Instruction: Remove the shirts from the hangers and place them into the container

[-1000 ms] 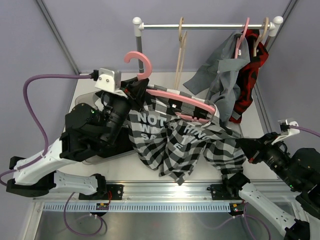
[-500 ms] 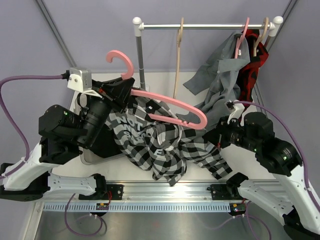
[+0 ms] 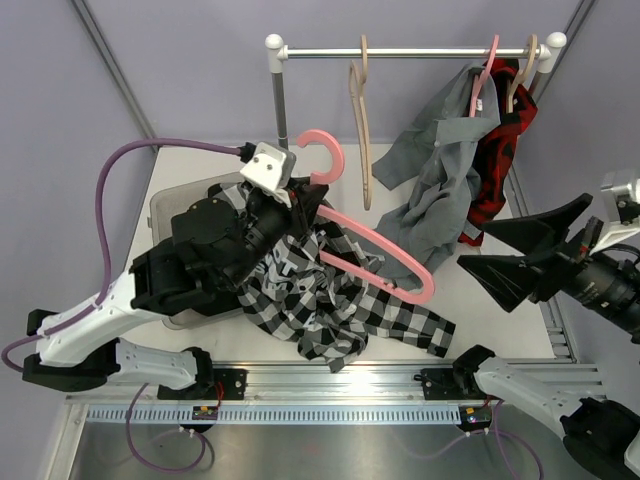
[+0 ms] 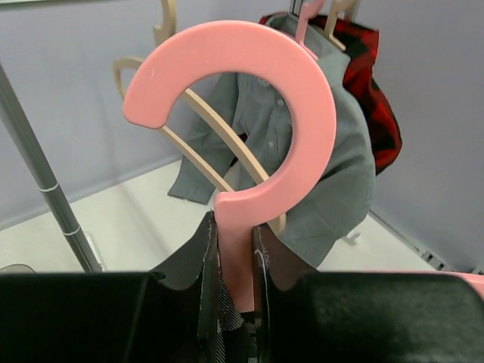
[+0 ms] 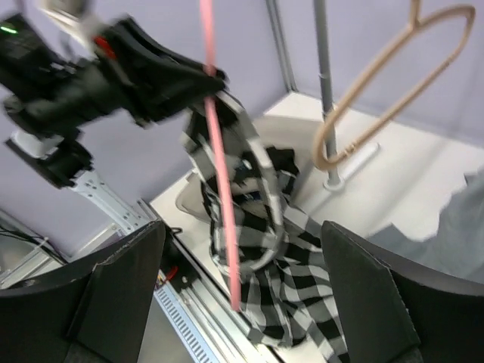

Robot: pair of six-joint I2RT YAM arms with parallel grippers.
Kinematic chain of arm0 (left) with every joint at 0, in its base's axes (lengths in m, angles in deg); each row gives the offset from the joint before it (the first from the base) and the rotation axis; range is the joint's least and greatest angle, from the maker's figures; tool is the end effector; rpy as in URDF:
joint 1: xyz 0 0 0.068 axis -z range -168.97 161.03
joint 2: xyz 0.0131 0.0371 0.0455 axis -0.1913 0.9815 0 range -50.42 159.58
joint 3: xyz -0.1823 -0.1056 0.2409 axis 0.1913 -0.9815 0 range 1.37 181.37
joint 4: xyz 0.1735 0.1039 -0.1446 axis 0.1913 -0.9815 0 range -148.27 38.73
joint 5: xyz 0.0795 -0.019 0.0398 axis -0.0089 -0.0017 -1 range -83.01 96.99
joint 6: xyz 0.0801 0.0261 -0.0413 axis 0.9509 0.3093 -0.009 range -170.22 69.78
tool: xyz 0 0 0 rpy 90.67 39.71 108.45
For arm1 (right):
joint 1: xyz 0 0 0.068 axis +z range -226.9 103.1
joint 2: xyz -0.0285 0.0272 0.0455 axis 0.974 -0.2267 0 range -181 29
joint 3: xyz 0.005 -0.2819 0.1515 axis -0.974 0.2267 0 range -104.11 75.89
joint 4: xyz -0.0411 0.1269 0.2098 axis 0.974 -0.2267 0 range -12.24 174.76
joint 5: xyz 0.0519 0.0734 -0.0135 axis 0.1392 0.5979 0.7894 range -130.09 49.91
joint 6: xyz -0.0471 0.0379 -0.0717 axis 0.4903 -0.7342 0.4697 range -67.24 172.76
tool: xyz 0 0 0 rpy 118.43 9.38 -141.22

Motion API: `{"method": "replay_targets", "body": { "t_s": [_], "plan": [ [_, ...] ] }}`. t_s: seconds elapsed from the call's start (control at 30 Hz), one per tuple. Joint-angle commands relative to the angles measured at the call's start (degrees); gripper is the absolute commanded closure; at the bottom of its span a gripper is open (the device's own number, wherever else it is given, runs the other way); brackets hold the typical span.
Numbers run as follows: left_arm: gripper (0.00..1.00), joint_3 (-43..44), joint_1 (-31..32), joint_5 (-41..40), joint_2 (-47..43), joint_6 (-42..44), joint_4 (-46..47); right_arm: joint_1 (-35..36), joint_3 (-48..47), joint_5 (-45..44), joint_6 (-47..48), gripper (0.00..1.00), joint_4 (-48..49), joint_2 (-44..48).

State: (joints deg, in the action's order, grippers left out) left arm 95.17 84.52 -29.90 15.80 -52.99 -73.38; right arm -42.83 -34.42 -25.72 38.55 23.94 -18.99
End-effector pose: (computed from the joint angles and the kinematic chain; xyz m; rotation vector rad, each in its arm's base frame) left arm 0.1091 -0.1890 0.5732 0.3997 1.4703 -0.5964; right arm 0.0056 0.0292 0.5824 -0.4788 1.5371 0.8538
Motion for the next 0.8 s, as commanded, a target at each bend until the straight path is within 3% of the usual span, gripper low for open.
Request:
{"method": "replay_targets", "body": {
  "t_s": [0.0,0.13,0.4,0.5,0.53,0.6,0.63,0.67,0.73,0.77],
  "plan": [
    [1.00,2.6,-0.2,2.4,0.0,-0.5,0.6,-0.1,-4.7,8.8,3.7,0.12,-5.2,-7.5],
    [1.00,5.5,-0.2,2.8,2.2,-0.4,-1.1,-0.1,0.2,14.9,2.9,0.22,-2.5,-7.9],
    [1.00,8.8,-0.2,3.9,5.1,-0.7,-1.7,-0.1,6.1,16.0,4.4,0.22,-2.5,-8.2],
    [1.00,9.2,-0.2,3.8,5.7,-0.7,-1.5,-0.1,7.3,16.4,4.7,0.30,-2.4,-8.3],
    [1.00,9.4,-0.1,4.1,5.8,-0.8,-1.4,-0.1,7.6,16.4,4.7,0.35,-2.4,-8.3],
    [1.00,9.7,-0.1,4.5,6.1,-0.8,-1.2,-0.1,8.1,16.7,5.1,0.60,-2.3,-8.4],
    [1.00,9.8,-0.1,4.6,6.3,-0.8,-1.2,-0.1,8.2,16.7,5.2,0.92,-2.3,-8.5],
    [1.00,10.1,-0.1,4.8,6.6,-0.8,-1.1,-0.1,8.3,16.6,5.1,1.00,-2.2,-8.6],
    [0.99,10.6,-0.1,4.8,6.9,-0.8,-1.7,-0.1,9.1,16.1,4.4,1.00,-0.5,-7.8],
    [0.76,10.7,-0.1,4.5,7.1,-0.8,-1.9,-0.1,9.5,16.1,3.9,1.00,0.0,-7.2]
  ]
}}
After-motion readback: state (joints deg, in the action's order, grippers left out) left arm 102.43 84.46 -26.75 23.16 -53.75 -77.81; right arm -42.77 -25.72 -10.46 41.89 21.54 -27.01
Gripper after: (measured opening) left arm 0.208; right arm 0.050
